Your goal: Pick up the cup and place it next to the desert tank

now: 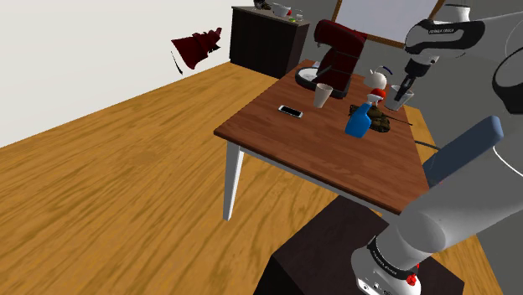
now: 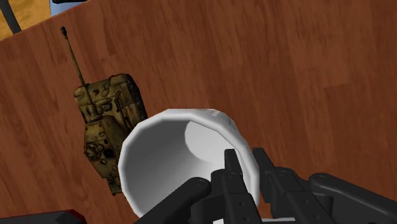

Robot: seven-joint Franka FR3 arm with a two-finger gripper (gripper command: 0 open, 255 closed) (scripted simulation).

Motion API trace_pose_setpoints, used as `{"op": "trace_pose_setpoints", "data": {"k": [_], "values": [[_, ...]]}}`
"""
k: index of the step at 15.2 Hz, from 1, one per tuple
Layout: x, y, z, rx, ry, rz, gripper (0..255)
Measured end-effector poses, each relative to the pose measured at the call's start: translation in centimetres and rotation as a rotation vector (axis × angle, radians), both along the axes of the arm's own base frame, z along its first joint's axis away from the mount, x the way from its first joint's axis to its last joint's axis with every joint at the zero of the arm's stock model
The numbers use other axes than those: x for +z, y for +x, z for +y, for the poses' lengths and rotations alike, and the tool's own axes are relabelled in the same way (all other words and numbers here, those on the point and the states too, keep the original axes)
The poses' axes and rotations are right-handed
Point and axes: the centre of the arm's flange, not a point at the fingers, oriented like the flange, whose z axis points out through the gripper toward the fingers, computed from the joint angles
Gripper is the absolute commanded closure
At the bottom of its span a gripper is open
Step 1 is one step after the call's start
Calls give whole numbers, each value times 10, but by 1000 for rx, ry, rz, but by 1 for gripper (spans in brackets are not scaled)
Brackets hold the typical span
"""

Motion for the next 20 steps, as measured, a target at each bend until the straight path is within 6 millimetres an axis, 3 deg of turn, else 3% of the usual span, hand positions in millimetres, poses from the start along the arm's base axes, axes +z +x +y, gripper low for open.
{"op": "trace_pose_setpoints", "data": {"k": [10, 20], "values": [[-2, -52, -114, 0, -1, 1, 255], [-53, -52, -118, 3, 0, 0, 255]]}}
